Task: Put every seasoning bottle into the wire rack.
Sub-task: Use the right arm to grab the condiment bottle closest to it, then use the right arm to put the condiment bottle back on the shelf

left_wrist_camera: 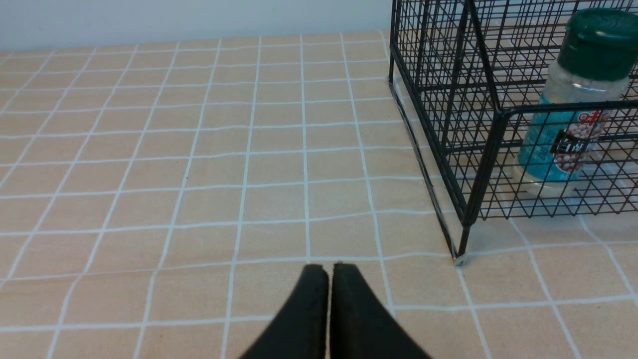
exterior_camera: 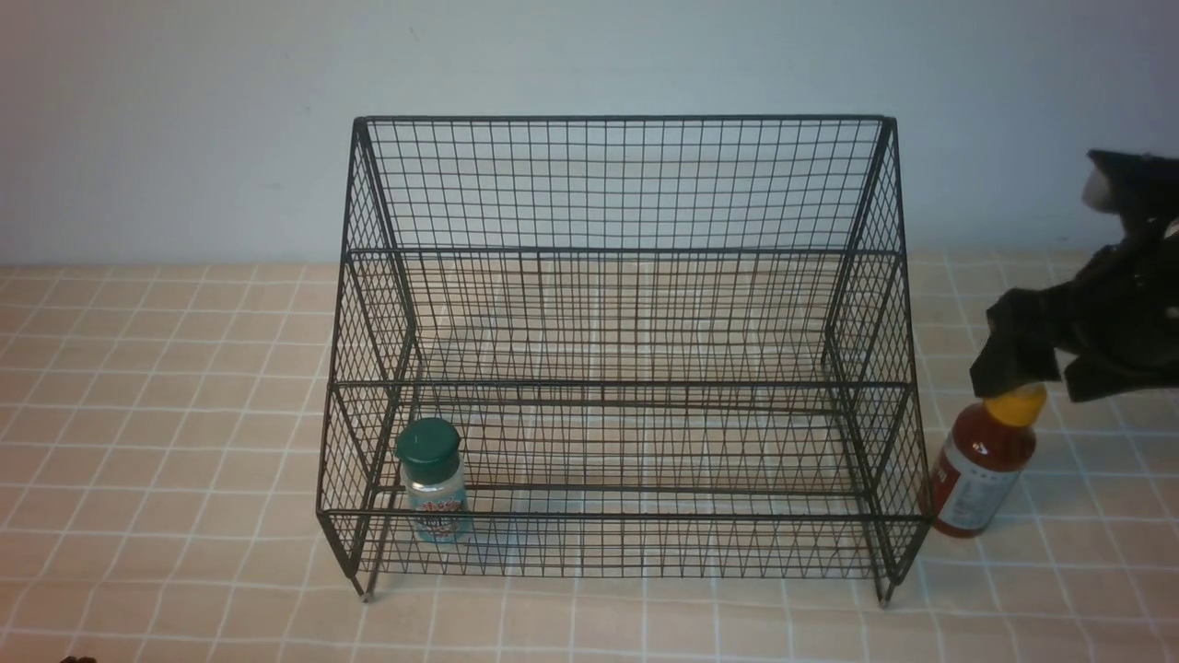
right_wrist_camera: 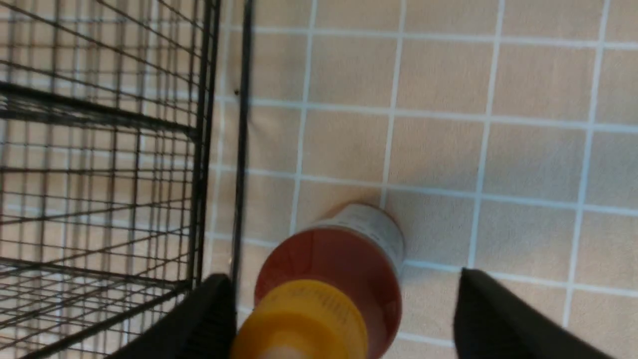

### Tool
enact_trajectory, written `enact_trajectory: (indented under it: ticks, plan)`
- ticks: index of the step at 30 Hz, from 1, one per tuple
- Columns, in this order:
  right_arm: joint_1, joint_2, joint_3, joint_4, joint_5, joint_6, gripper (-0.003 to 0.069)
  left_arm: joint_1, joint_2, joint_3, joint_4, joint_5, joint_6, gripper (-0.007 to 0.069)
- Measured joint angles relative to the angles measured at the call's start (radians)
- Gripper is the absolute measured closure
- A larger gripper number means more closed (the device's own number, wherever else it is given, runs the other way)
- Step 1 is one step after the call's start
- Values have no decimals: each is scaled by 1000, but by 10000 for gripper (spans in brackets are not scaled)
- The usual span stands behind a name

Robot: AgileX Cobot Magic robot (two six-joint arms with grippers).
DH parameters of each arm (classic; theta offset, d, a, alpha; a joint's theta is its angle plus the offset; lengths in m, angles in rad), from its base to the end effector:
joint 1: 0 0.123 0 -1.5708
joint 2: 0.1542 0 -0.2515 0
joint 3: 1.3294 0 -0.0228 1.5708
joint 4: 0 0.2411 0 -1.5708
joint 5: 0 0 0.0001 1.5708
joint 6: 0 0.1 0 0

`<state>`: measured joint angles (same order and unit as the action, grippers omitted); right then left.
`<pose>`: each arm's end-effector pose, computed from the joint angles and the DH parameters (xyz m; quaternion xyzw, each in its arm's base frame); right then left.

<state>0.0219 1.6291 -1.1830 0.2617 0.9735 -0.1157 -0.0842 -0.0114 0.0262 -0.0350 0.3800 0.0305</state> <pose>0.3108 0.0282 0.2109 -0.0078 0.9862 0.1102 0.1232 0.0847 -0.0085 0.1686 0.0370 0.8062 -0.0307 0.5897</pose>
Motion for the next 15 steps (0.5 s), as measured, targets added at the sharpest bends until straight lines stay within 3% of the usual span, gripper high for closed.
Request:
enact_trajectory:
  ticks: [1,2,3,9,15]
  plan:
    - [0,13,0,2,7,0,234,0,0,0,0,0,0,631]
    - [0,15,0,3,11,0,246,0,0,0,0,0,0,631]
    - [0,22,0,7,25,0,374,0,0,0,0,0,0,631]
    - [0,-7,0,-1,54,-20,362,0,0,0,0,1,-1,631]
    - [0,-181,-90,-11,191,-26,362,0,0,0,0,1,-1,631]
